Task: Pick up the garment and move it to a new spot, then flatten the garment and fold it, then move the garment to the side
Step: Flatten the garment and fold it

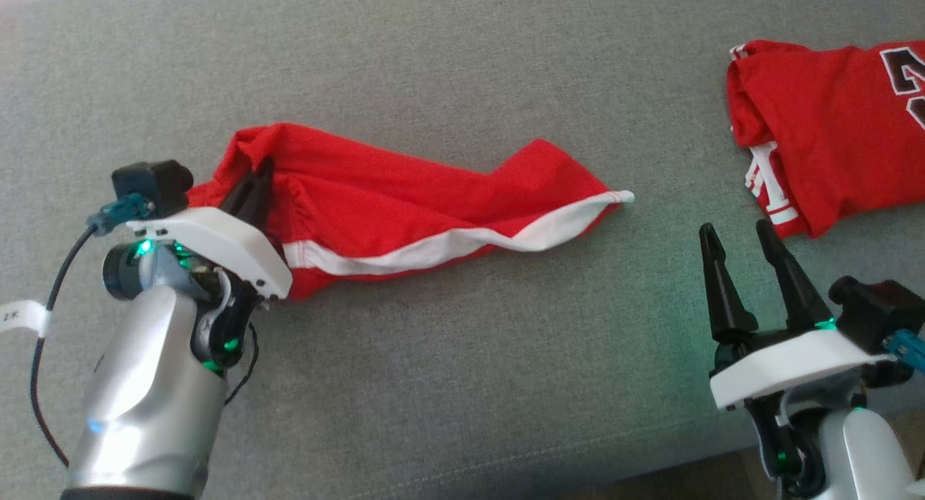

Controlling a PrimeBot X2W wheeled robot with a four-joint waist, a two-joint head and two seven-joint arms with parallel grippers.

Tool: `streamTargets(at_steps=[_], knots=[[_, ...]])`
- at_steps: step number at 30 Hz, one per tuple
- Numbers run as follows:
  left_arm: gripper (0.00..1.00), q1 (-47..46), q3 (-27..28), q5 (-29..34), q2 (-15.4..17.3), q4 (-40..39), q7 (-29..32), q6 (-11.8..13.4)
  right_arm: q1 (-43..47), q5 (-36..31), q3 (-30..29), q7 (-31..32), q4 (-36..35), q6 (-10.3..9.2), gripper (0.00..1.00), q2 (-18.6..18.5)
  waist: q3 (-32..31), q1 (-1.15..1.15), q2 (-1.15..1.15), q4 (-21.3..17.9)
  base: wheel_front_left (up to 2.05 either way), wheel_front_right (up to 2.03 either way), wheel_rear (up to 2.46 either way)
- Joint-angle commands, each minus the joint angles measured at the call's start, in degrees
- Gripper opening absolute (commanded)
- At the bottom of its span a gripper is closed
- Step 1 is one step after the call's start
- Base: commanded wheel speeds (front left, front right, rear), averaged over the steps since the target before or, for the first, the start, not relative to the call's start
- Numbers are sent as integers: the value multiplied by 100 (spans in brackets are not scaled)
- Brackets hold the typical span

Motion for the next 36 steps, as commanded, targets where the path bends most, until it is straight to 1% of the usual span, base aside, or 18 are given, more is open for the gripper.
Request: streamTargets(at_steps=[1, 4, 5, 6, 7, 8, 11, 13, 17, 18, 19, 22, 26, 29, 31, 36], knots=[[0, -264, 236, 37, 114, -45, -109, -13, -184, 35, 148, -79, -177, -5, 100, -29, 5, 0, 0, 0, 0, 0, 0], [0, -406, 231, 86, 78, 323, -409, -32, -206, 35, 141, -95, -145, -5, 100, -29, -27, 0, 0, 30, 0, 0, 0], [15, -430, 232, 86, 52, 438, -529, -49, -204, 31, 137, -98, -135, -5, 100, -29, -52, 0, 0, 53, 0, 0, 0], [35, -440, 244, 69, 15, 551, -654, -66, -200, 28, 133, -102, -128, -5, 100, -29, -81, 0, 0, 79, 0, 0, 0], [71, -436, 246, 60, -22, 660, -782, -82, -194, 24, 133, -104, -121, -5, 100, -29, -119, 0, 0, 102, 0, 0, 0], [100, -419, 234, 65, -54, 760, -908, -102, -188, 17, 139, -102, -114, -5, 100, -29, -158, 0, 0, 122, 0, 0, 0], [100, -293, 192, 65, -157, 1000, -1210, -156, -164, -12, 150, -94, -90, -5, 100, -29, -296, 0, 0, 191, 0, 0, 0], [100, -175, 186, 100, -206, 1034, -1376, -147, -142, -25, 159, -93, -95, -5, 100, -29, -386, 0, 0, 241, 0, 0, 0], [100, 178, 249, 310, -248, 714, -1558, 43, -70, -118, 168, -66, -129, -5, 100, -29, -578, 0, 0, 351, 0, 0, 0], [100, 178, 249, 310, -248, 714, -1558, 43, -70, -118, 168, -66, -129, -5, 100, -29, -578, 0, 0, 351, 0, 0, 0], [100, 292, 307, 381, -258, 513, -1570, 118, -47, -141, 162, -58, -143, -5, 100, -29, -624, 0, 0, 384, 0, 0, 0], [100, 747, 609, 737, -278, -461, -1577, 375, 3, -218, 143, -34, -204, -5, 100, -29, -748, 0, 0, 485, 0, 0, 0], [100, 1446, 903, 1225, -316, -1574, -1579, 592, 69, -330, 129, 18, -281, -5, 100, -29, -899, 0, 0, 606, 0, 0, 0], [100, 1901, 1009, 1527, -335, -2212, -1579, 676, 118, -402, 125, 48, -308, -5, 100, -33, -1009, 0, 0, 678, 0, 0, 0], [100, 2184, 1038, 1634, -348, -2494, -1579, 678, 168, -432, 118, 62, -312, -5, 100, -32, -1087, 0, 0, 727, 0, 0, 0], [100, 2836, 921, 1787, -331, -2766, -1561, 696, 304, -503, 141, 86, -342, -5, 100, -33, -1263, 0, 0, 792, 0, 0, 0]])
